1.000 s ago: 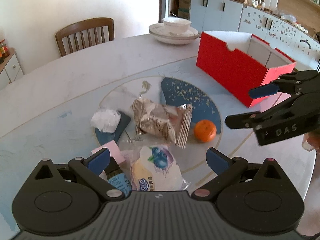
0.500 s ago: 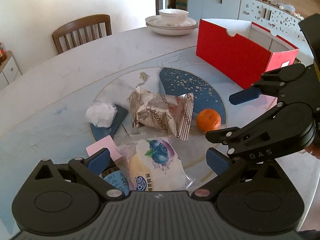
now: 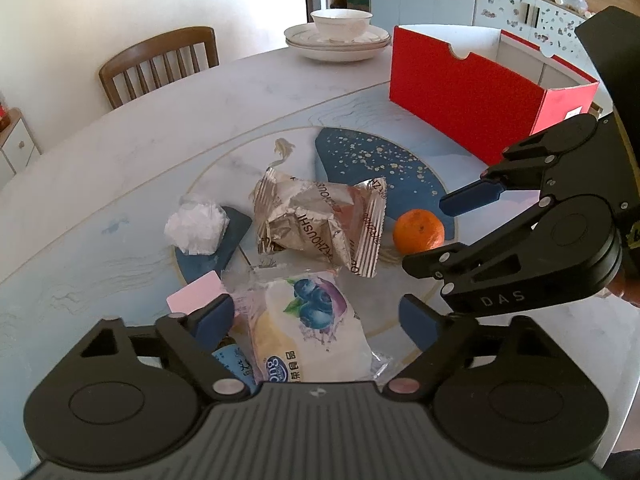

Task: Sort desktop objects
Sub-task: 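Reach the left gripper to the blueberry-printed pack while the right gripper approaches the mandarin orange, then close the left gripper on the blueberry pack while the right gripper grasps the orange, then lift the blueberry pack and orange and carry both over the red box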

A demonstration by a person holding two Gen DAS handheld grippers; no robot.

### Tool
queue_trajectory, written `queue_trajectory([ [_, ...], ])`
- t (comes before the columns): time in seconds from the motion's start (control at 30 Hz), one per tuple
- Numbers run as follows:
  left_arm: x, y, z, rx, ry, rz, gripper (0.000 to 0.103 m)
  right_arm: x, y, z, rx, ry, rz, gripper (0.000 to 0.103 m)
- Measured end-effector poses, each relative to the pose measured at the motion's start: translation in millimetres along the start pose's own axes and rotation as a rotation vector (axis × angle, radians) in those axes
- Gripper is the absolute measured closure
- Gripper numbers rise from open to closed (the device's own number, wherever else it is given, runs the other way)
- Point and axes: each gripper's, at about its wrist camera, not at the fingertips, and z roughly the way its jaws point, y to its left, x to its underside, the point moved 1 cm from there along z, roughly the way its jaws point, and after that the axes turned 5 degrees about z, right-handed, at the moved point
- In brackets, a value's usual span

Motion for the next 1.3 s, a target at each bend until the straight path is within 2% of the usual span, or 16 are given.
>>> queue_trajectory([
  [0.17,0.1,3.4,2.5,-0.007,0.015,-0.02,0.028,-2.3,0.9,2.6,-0.008,0.0,0.005,0.055],
  [0.3,0.6,5.0,5.1,-0.027,0.033,-0.021,0.043,-2.6,2.1,4.7,-0.016,0.005,0.006,0.062],
  [0.37,0.3,6.2,6.3,-0.031,0.039,-0.025,0.044,-2.6,3.5,4.7,-0.019,0.005,0.004,0.067],
  [0.5,-1.2,5.5,5.5,-0.037,0.039,-0.022,0.051,-2.6,5.8,3.2,-0.018,0.005,0.001,0.068],
  [0.9,-2.7,6.3,-0.7,-0.012,0.035,-0.061,0.054,1.9,2.3,-13.0,-0.032,-0.006,0.029,0.069],
  [1.3,-11.2,2.7,-25.3,0.008,-0.008,-0.113,0.054,3.3,-5.7,-42.3,-0.056,-0.039,0.056,0.069],
])
